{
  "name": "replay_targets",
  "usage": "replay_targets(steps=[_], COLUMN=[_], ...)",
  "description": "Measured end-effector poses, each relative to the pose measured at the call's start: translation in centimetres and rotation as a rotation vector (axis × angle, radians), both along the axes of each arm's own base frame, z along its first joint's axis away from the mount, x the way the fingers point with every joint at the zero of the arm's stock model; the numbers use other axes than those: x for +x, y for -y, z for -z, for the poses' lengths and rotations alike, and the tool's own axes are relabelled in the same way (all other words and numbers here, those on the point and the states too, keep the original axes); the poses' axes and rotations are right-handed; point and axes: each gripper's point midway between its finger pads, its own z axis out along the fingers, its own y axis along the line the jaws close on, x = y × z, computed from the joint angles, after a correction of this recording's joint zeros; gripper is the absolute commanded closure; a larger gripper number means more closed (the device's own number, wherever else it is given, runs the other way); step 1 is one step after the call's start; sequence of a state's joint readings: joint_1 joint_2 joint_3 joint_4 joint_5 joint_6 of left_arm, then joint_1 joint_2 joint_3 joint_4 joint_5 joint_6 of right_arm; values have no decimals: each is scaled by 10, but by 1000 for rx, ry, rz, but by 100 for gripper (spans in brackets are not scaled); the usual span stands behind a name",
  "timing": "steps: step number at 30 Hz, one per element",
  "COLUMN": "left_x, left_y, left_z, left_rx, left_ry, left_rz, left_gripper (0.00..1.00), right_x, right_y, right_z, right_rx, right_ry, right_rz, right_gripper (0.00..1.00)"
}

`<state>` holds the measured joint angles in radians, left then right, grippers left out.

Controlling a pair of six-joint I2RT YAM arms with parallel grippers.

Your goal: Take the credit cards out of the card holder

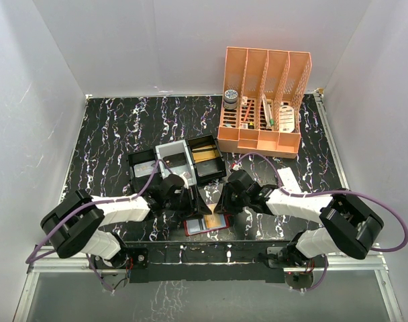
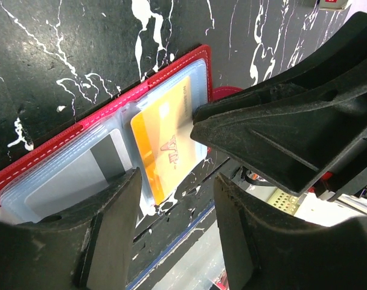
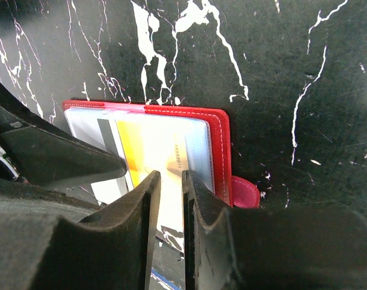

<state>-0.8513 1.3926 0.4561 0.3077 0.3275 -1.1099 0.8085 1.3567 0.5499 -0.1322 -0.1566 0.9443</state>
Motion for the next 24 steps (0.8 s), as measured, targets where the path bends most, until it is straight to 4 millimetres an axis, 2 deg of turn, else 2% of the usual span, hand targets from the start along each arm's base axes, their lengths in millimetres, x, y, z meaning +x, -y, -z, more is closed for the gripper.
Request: replay_targets(steps=[9, 20, 24], left_x=[0, -4, -3], left_y=[2, -3, -2], left_z=[5, 11, 8], left_rx=[-12, -20, -36], left_ry=[-12, -32, -28], left_rz=[-10, -35, -41], left_gripper=[62, 83, 94], right_x=[-1, -1, -1], right_y=[-2, -2, -2], right_z=[1, 2, 2], right_rx=[5, 10, 10], right_ry=[-8, -20, -21], right_rz=[-1, 15, 17], right_gripper=[81, 82, 82])
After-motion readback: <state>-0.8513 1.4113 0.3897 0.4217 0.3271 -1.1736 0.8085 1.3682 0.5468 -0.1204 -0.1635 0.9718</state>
